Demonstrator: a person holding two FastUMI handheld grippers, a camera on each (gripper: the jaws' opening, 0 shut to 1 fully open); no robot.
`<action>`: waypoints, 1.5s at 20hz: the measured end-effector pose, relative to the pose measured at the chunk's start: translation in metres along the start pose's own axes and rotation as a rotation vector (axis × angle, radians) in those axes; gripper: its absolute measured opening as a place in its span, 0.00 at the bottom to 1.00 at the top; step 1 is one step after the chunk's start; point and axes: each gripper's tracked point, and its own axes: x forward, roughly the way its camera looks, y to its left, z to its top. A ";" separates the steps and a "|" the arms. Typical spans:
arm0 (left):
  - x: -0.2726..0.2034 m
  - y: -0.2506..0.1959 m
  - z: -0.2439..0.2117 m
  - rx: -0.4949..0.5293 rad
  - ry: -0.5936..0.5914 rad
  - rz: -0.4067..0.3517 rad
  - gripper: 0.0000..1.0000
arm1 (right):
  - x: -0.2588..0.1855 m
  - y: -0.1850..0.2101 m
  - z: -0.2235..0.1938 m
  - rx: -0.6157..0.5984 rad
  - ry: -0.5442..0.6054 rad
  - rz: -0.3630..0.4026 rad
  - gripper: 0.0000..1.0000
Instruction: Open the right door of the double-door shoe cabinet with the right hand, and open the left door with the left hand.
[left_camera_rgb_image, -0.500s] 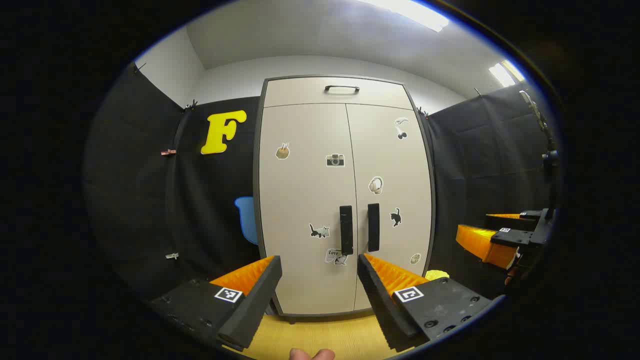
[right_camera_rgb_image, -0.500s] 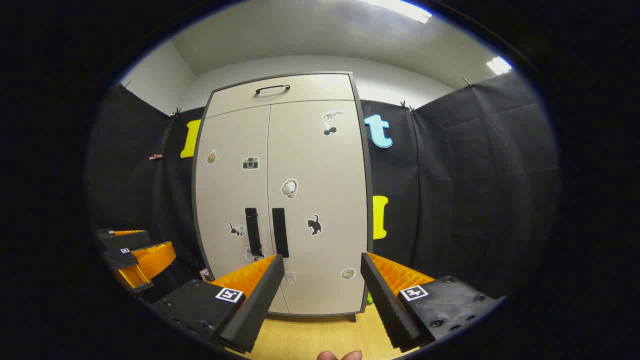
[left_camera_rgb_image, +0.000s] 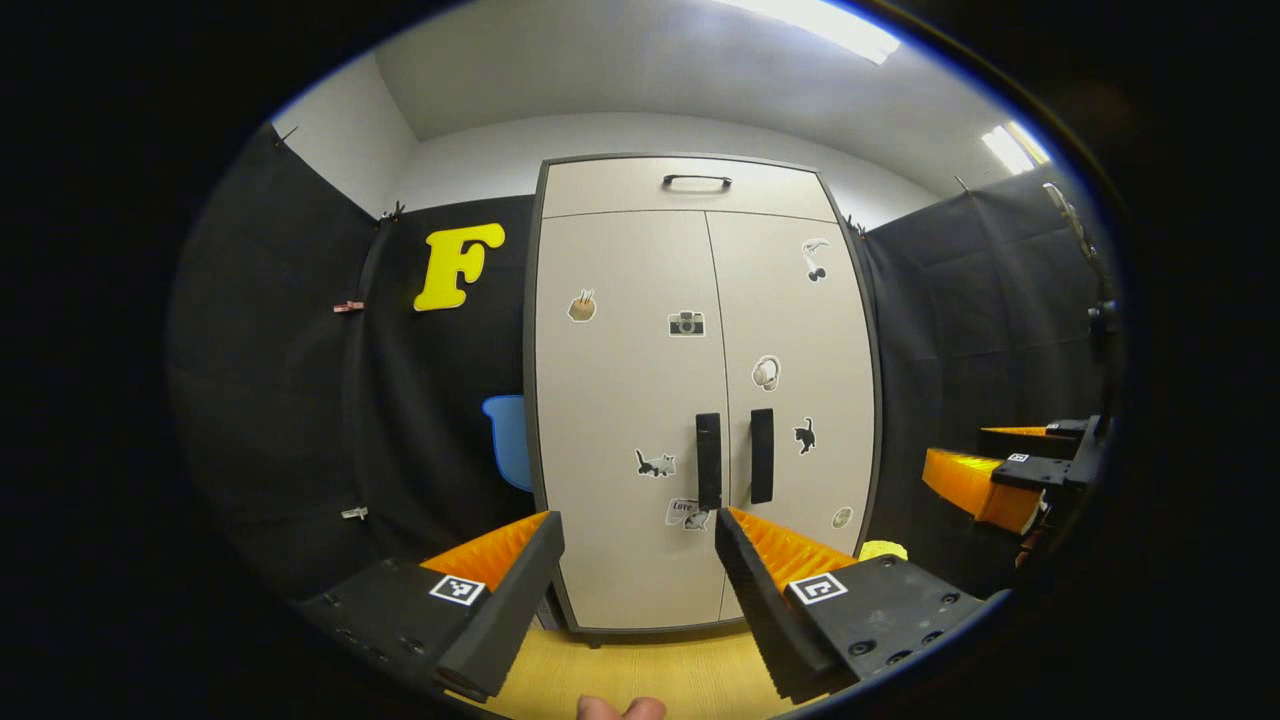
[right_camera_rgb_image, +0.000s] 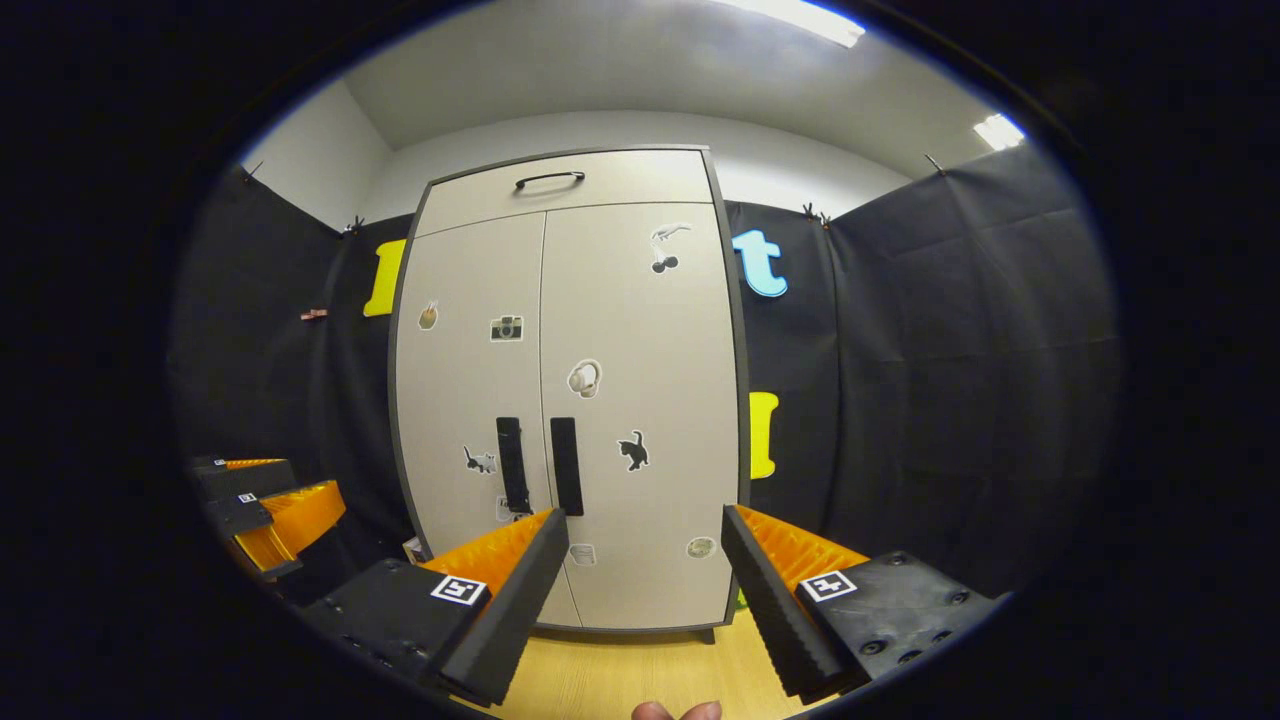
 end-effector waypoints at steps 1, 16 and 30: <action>0.000 0.001 0.000 0.001 0.001 0.001 0.94 | 0.000 -0.001 0.000 0.001 0.000 -0.003 0.98; 0.003 0.007 -0.008 -0.005 0.010 0.004 0.94 | 0.015 0.017 -0.005 0.029 0.017 0.023 0.98; -0.002 0.026 -0.029 0.017 0.038 0.007 0.94 | 0.177 0.077 -0.038 0.029 0.060 0.079 0.98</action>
